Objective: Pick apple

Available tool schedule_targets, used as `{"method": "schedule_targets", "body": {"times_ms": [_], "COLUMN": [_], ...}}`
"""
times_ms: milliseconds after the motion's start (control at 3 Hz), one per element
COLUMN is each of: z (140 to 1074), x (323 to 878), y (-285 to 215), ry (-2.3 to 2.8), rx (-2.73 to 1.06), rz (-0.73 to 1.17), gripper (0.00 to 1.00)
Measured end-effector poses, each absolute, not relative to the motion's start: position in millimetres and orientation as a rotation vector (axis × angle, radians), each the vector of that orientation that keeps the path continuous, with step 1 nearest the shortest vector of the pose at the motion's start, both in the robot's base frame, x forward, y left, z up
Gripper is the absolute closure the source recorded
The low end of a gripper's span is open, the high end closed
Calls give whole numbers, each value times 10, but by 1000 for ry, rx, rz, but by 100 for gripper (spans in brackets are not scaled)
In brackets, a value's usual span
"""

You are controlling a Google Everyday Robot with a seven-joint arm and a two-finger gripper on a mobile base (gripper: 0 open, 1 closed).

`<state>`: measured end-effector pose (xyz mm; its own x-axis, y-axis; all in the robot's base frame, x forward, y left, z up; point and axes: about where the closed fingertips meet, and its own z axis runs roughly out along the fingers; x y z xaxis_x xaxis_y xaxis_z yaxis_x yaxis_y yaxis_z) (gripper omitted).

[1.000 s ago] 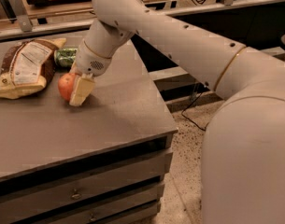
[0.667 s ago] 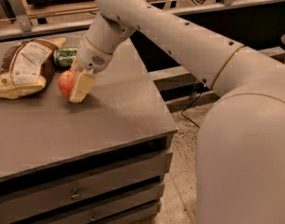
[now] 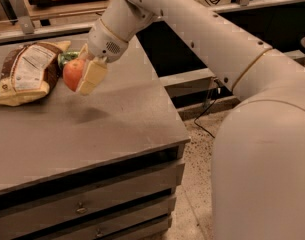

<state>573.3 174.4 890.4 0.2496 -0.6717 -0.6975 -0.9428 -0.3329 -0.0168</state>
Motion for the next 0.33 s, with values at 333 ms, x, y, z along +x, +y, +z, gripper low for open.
{"method": "schedule_targets", "body": {"times_ms": [333], "z": [8882], "x": [5730], "y": [1750], "ry": [1472], "rx": [-2095], "rz": [836], "gripper": [100]}}
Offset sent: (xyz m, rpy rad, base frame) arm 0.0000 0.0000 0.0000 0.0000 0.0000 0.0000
